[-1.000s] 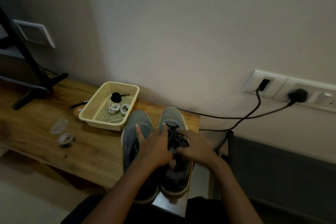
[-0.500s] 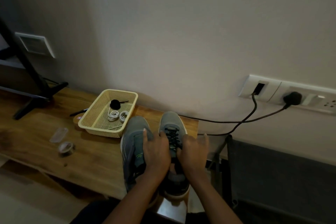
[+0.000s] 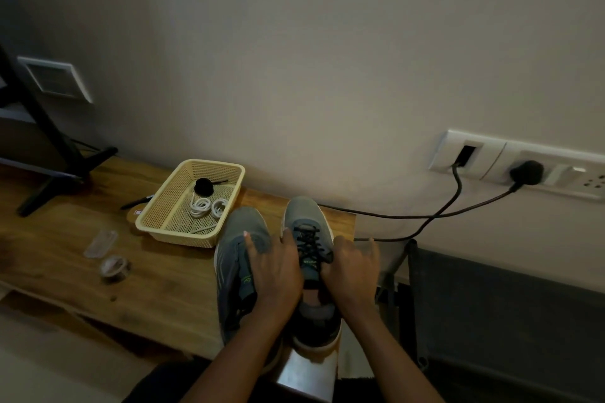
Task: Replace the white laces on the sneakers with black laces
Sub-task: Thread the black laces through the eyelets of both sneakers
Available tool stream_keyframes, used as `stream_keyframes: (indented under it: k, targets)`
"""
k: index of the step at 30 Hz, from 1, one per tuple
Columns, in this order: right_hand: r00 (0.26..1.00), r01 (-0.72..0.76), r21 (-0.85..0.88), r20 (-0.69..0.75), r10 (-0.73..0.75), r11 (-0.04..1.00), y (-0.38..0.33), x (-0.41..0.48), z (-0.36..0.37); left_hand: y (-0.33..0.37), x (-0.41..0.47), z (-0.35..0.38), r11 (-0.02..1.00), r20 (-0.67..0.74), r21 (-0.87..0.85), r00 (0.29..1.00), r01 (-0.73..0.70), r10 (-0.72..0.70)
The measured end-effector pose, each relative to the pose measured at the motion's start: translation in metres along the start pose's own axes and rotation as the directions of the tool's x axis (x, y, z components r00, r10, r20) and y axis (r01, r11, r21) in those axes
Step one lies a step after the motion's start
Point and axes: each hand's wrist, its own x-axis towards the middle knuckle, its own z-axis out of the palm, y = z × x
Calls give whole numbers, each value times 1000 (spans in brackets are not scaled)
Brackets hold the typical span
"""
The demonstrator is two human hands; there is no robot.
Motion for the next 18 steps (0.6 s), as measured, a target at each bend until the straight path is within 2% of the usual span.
stream_keyframes:
  k: [3,5,7,10,12,13,16,18]
  targets:
    - [998,-2,34,70,-1,999,8,7,-2,-1,-6,-6,999,-8,-29,999,-37,37]
    - [969,-92,88,237,69,992,8,11,-11,-3,-6,-12,997,18,-56,998,-62,63]
    - [922,-152,139,376,90,979,11,17,-14,-10,-2,-21,988,97,-151,994,-40,55]
    - [826,-219,264,563,34,939,17,31,-23,-29,11,-41,892,238,-446,970,65,49]
    - [746,-339,395,666,-12,854,23,38,-35,-38,16,-55,871,336,-477,940,115,60]
    - [733,-366,437,679,-35,822,26,41,-42,-41,17,-62,885,370,-445,928,135,45]
    - [798,-349,516,601,-40,782,33,45,-70,-46,19,-85,899,376,-412,926,147,22]
    - [875,-287,601,482,-51,746,32,45,-91,-42,18,-101,876,300,-476,951,81,75]
